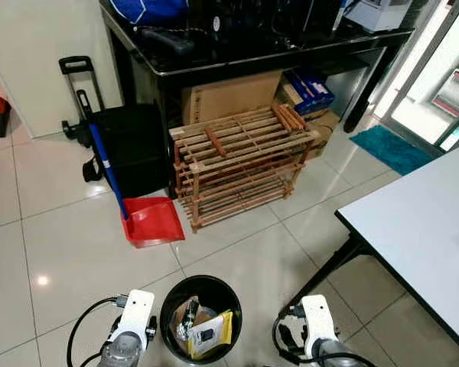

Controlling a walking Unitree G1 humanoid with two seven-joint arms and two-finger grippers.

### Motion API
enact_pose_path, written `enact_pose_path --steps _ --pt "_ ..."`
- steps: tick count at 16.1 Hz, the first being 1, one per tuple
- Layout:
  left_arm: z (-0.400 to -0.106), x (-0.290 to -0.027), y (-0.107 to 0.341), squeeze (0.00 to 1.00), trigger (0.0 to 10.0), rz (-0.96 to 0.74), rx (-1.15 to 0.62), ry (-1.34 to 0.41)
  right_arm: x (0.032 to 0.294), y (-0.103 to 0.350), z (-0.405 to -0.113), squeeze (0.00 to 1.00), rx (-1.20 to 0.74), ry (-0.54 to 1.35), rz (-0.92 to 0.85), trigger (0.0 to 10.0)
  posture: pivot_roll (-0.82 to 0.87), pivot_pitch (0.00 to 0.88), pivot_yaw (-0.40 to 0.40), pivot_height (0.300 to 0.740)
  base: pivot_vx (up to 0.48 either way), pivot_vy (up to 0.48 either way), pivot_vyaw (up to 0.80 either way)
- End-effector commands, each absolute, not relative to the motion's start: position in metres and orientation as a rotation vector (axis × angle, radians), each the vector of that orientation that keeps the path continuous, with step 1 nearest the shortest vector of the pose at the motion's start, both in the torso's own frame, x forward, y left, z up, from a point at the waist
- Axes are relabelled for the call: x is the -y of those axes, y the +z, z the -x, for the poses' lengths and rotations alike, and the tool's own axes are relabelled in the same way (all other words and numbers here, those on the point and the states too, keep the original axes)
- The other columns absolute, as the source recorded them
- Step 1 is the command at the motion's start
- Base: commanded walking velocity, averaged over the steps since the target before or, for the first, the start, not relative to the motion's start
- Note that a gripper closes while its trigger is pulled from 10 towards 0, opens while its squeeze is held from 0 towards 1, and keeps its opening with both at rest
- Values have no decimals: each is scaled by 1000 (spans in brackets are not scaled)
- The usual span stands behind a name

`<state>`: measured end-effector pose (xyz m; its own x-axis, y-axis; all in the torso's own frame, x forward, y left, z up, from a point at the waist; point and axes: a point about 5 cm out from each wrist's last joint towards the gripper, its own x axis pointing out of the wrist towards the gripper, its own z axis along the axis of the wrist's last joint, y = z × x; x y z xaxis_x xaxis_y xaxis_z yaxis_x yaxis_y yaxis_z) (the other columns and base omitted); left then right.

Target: Picking trash to rubbish bin

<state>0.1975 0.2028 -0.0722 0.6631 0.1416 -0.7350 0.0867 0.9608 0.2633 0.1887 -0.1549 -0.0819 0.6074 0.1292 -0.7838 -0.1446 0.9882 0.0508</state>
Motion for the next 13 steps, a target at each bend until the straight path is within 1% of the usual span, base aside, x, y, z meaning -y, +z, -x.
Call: enact_pose_path --steps 1,5,13 --pt "-193 -201 -75 0 10000 -302 -869 28 157 -83 -186 0 -911 153 28 10000 26 34 -89 740 0 0 0" --pt "-196 -202 -73 0 10000 -310 -865 34 157 -82 -189 0 -903 135 3 10000 28 54 -87 740 0 0 0" --pt "-199 -203 -72 0 10000 -319 -861 40 156 -82 -190 0 -913 127 -2 10000 22 67 -81 740 0 0 -770"
